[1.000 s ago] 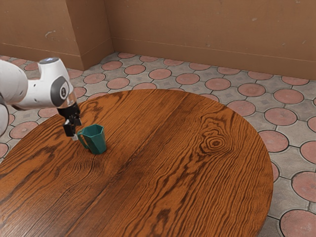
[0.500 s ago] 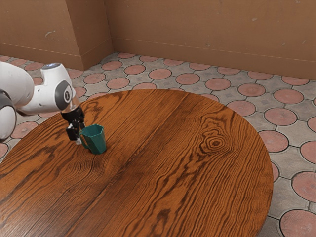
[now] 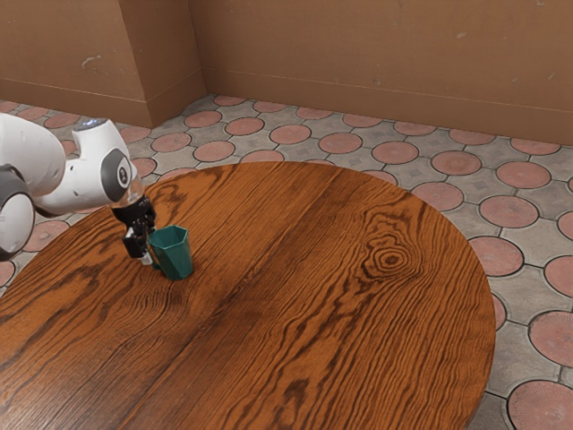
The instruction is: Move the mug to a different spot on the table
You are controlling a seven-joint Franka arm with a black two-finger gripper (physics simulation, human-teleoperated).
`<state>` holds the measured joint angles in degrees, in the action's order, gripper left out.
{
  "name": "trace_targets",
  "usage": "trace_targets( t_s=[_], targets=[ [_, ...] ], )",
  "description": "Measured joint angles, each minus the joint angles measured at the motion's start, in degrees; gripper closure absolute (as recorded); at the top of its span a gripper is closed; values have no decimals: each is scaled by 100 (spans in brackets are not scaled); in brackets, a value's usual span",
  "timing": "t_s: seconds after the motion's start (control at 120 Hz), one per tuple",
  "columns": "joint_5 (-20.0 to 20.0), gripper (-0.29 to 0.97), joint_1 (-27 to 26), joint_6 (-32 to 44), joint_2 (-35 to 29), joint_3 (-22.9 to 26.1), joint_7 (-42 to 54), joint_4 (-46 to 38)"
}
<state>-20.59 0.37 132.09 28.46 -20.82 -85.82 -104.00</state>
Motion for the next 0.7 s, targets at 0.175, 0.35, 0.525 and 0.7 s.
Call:
trace_targets(
  t_s=[0.175,0.35,0.525,0.7],
  targets=[
    [-11,20,3,-4,3,0,74,0],
    [-13,31,-10,-20,3,0,136,-8],
    [-8,41,-27,-40,3,0,185,-9],
    [-2,44,-36,-60,3,0,219,-9]
  ],
)
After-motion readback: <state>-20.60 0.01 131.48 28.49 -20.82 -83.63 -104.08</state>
